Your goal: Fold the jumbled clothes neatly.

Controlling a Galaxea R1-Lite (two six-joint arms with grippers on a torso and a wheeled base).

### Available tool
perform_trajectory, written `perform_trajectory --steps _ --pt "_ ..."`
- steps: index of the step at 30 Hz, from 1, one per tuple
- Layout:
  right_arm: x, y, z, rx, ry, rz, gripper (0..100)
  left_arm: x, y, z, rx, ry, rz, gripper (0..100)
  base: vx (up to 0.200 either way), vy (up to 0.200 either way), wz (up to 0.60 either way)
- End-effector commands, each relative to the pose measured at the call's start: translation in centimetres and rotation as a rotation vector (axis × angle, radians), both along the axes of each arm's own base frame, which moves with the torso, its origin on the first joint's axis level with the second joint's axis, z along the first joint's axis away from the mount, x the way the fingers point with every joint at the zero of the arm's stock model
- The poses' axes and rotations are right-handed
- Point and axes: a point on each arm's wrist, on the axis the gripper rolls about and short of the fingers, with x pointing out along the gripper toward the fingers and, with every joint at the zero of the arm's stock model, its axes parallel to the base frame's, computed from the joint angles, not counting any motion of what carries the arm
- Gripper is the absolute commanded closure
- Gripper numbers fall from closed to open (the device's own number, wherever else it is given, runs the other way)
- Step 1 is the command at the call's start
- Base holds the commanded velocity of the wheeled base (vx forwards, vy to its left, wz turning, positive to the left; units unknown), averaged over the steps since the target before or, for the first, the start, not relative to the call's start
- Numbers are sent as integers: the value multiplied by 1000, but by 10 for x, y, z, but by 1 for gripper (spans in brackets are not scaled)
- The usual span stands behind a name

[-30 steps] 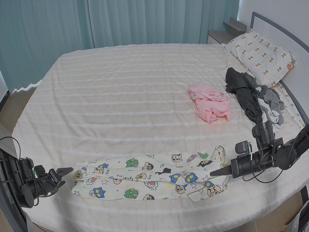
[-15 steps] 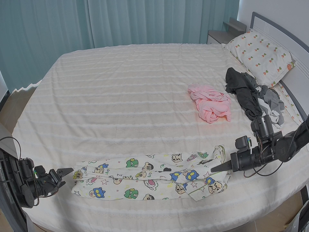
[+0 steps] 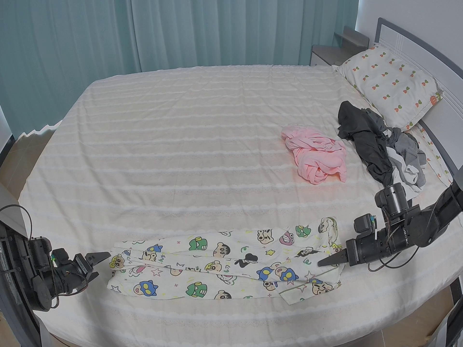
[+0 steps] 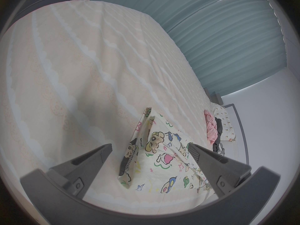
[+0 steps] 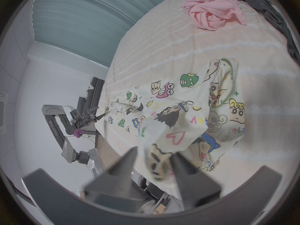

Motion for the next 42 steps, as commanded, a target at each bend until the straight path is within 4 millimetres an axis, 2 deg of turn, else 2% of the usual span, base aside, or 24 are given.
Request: perform_trajectory --steps 1,7,11,25,26,42 --pt "-3 -6 -3 -33 -19 -6 0 0 0 0 -1 1 1 0 0 0 0" --pt "-20 -9 -4 -72 -103 57 0 0 0 -1 0 3 0 0 0 0 0" --pt "-25 -9 -10 -93 -130 100 0 0 0 -1 -1 2 1 0 0 0 0" --pt "-38 9 -17 -184 -140 168 0 -1 1 -1 -2 5 7 0 0 0 0" --pt "-38 9 -17 -190 -139 167 100 -1 1 -1 -2 5 7 0 0 0 0" --pt "-50 7 -6 -207 -172 153 100 -2 1 0 -2 7 7 0 0 0 0"
